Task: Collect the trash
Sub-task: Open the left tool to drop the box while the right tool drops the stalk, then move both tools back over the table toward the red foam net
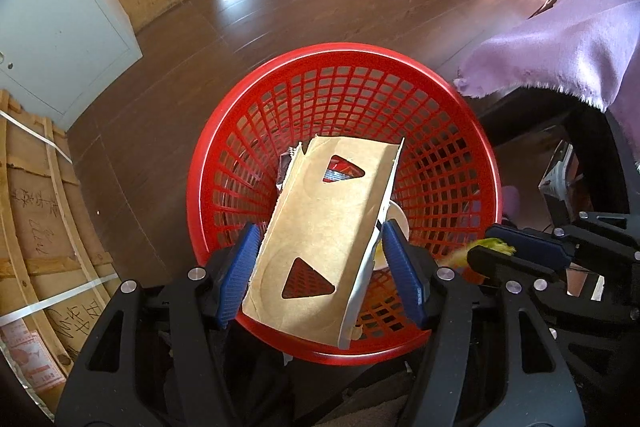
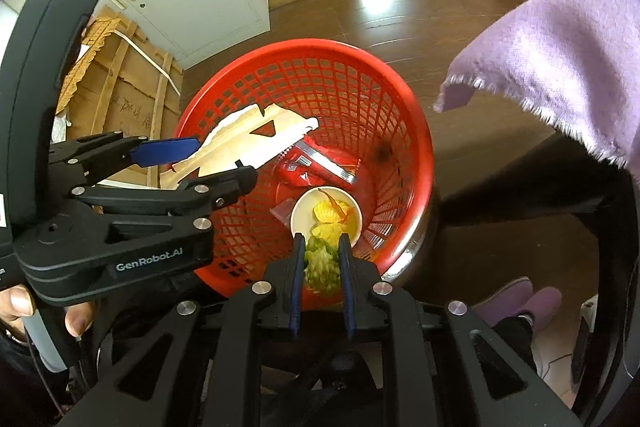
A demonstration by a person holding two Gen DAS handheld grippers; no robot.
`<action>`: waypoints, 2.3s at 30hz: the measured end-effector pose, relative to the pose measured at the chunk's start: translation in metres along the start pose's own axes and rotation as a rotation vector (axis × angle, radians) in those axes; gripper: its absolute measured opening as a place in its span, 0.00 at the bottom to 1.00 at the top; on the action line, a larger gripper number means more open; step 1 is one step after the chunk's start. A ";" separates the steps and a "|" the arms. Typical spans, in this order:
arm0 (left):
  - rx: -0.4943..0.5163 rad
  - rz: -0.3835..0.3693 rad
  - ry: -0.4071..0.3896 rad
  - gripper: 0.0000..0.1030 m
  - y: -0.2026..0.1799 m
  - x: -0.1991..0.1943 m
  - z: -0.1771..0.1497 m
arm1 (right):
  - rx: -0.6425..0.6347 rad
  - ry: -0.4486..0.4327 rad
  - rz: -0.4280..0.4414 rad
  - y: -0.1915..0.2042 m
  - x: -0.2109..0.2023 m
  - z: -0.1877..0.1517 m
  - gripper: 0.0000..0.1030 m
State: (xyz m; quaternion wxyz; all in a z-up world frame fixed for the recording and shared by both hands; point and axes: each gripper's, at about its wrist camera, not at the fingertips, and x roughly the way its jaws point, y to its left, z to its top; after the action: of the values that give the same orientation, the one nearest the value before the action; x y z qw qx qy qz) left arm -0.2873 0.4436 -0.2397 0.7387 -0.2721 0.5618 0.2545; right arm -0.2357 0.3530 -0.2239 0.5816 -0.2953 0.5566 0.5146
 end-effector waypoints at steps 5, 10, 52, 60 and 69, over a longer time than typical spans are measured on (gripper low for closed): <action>0.002 0.002 0.001 0.60 -0.002 0.001 0.001 | 0.005 -0.008 0.012 -0.002 0.001 0.000 0.27; -0.005 0.012 0.001 0.60 -0.002 -0.001 0.002 | 0.014 -0.046 0.001 -0.007 -0.006 -0.003 0.42; 0.583 -0.322 -0.387 0.84 -0.347 -0.179 0.009 | 0.709 -0.901 -0.182 -0.256 -0.366 -0.292 0.90; 0.788 -0.406 -0.366 0.84 -0.496 -0.171 -0.011 | 0.914 -0.903 -0.416 -0.331 -0.404 -0.379 0.91; 0.881 -0.487 -0.211 0.85 -0.609 -0.146 -0.018 | 1.025 -0.880 -0.448 -0.396 -0.408 -0.406 0.91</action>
State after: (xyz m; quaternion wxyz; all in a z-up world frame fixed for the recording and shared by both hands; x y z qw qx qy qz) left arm 0.0802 -0.0186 -0.0319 0.8737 -0.0309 0.4585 -0.1595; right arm 0.0526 -0.2464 -0.0102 0.9098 0.1434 0.3680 0.1275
